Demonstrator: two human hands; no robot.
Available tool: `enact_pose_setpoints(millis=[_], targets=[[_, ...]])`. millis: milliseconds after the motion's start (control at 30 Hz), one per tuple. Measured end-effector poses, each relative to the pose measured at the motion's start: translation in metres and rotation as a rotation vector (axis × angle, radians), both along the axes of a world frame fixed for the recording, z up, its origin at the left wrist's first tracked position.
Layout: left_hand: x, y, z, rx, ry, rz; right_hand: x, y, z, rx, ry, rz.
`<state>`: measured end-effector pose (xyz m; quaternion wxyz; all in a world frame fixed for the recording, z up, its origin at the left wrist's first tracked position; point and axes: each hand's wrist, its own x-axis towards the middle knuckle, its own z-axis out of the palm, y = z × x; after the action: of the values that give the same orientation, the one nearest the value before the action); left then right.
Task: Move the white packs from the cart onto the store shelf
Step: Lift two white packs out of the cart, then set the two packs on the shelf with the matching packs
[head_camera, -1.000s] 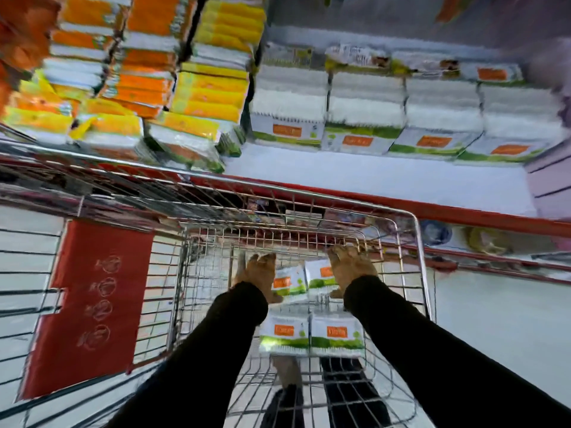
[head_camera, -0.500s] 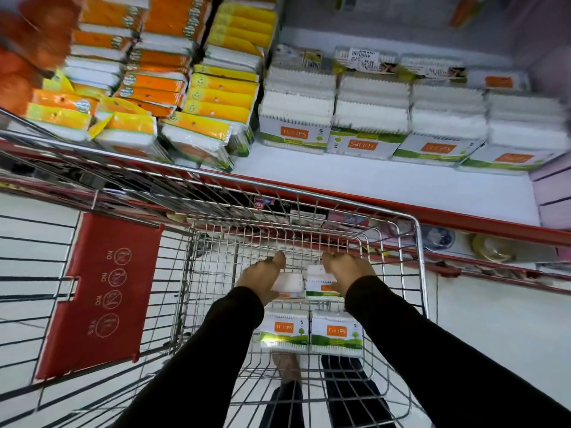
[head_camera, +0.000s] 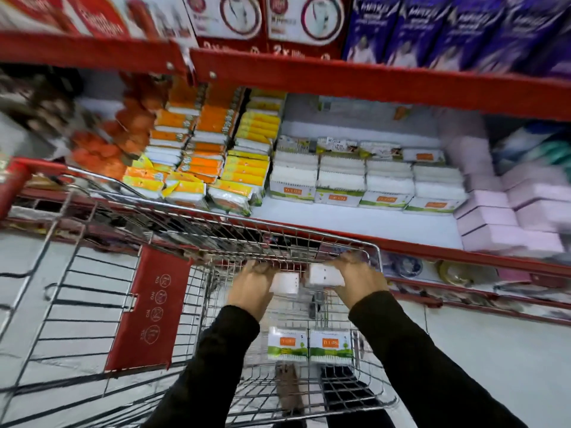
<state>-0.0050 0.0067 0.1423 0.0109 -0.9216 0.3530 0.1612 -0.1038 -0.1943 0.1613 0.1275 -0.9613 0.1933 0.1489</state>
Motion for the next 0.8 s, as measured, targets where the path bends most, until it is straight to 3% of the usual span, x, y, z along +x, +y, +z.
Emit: enact_pose_setpoints(millis=[200, 333, 600, 800], targets=[[0.02, -0.022, 0.067, -0.162, -0.145, 0.028, 0.008, -0.019, 0.057, -0.067, -0.268, -0.098], [0.048, -0.052, 0.088, -0.235, -0.219, 0.039, 0.03, -0.047, 0.073, -0.119, -0.347, -0.133], [0.099, -0.108, 0.069, -0.048, -0.207, -0.07, 0.081, -0.07, 0.048, -0.125, -0.098, -0.013], [0.107, -0.111, 0.052, -0.002, -0.196, -0.113, 0.096, -0.077, 0.034, -0.068, -0.095, 0.036]])
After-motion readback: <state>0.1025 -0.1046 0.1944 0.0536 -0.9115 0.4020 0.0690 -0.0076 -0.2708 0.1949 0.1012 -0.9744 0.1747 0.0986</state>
